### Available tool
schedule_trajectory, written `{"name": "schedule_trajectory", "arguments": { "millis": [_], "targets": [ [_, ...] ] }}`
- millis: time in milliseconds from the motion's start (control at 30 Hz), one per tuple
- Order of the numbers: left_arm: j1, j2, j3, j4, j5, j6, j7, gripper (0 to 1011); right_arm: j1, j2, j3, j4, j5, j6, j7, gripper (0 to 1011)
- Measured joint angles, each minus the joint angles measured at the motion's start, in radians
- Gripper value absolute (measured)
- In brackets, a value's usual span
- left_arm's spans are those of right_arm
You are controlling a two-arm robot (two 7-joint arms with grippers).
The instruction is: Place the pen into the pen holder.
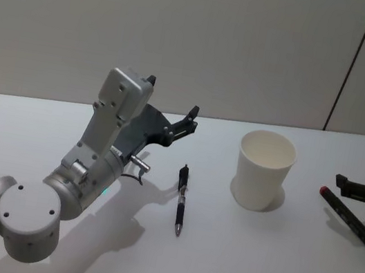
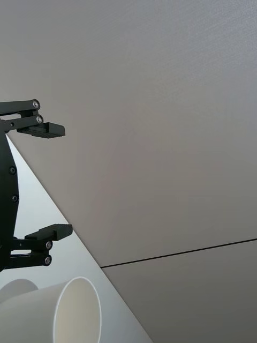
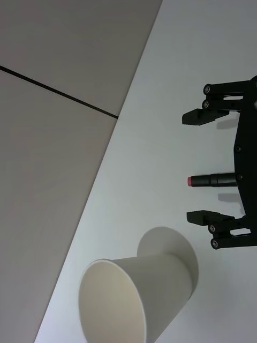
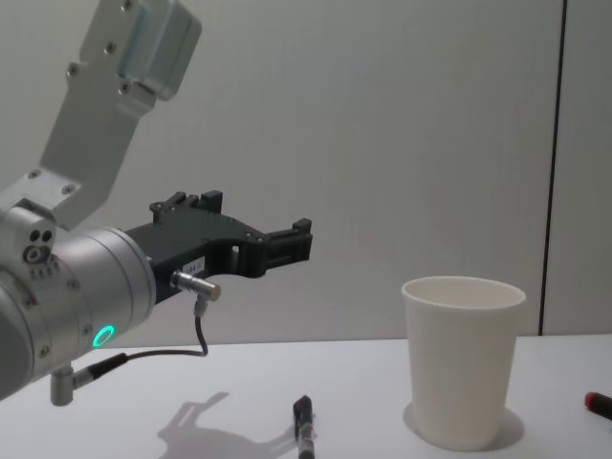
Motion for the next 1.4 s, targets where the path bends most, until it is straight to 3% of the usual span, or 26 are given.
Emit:
{"name": "schedule_trajectory", "arguments": {
  "millis": [667,1400],
  "targets": [
    [0.000,0.000,0.000,0.000,0.000,0.000,0.000,1001,-0.026,-0.045,-0.039,0.070,-0.008,-0.024,-0.069,1001],
    [0.000,0.000,0.000,0.000,0.000,0.000,0.000,1001,-0.021,-0.074,-0.059,0.125,-0.006,-0.028,-0.094,1001]
  ]
}}
